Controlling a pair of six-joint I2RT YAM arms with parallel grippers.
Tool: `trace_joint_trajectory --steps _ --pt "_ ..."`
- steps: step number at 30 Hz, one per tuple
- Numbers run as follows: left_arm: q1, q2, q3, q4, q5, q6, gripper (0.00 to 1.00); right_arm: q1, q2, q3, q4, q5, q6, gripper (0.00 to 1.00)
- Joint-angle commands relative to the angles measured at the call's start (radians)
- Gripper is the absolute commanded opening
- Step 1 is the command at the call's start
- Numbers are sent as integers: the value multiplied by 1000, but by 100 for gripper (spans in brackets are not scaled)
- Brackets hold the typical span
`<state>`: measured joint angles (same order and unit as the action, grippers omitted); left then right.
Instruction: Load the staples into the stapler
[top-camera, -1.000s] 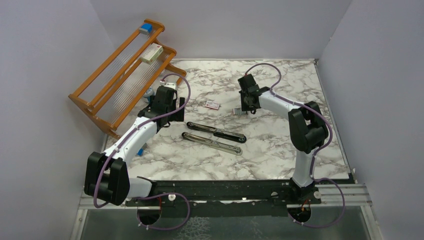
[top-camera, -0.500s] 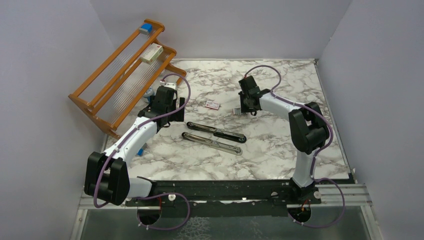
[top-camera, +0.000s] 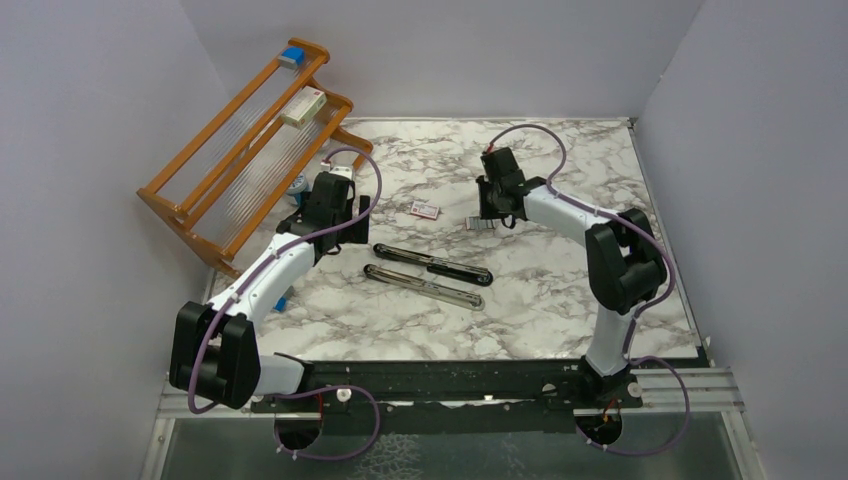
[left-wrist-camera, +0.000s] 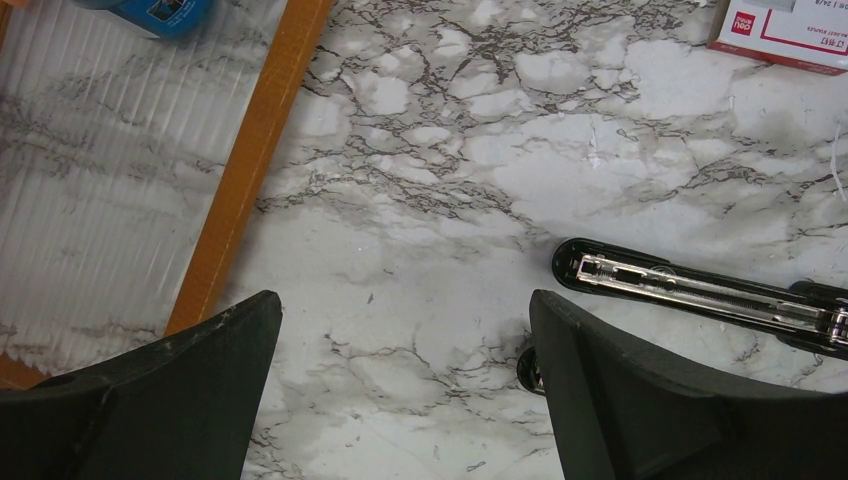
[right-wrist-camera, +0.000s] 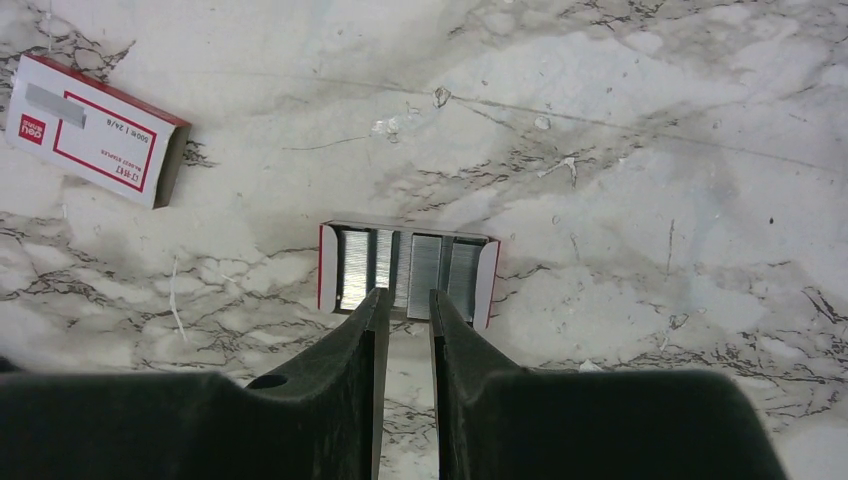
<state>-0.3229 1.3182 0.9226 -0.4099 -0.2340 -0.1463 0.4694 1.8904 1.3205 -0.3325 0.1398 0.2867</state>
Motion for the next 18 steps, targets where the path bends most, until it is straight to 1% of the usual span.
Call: trace_joint_trajectory --steps 1,7,18 --pt "-2 6 20 -8 -11 12 97 -3 6 19 4 -38 -9 24" --pt "-1 9 21 -10 -11 13 97 -3 53 49 -56 3 13 24" --pt "-1 6 21 -12 -11 13 97 -3 80 63 -107 74 39 24"
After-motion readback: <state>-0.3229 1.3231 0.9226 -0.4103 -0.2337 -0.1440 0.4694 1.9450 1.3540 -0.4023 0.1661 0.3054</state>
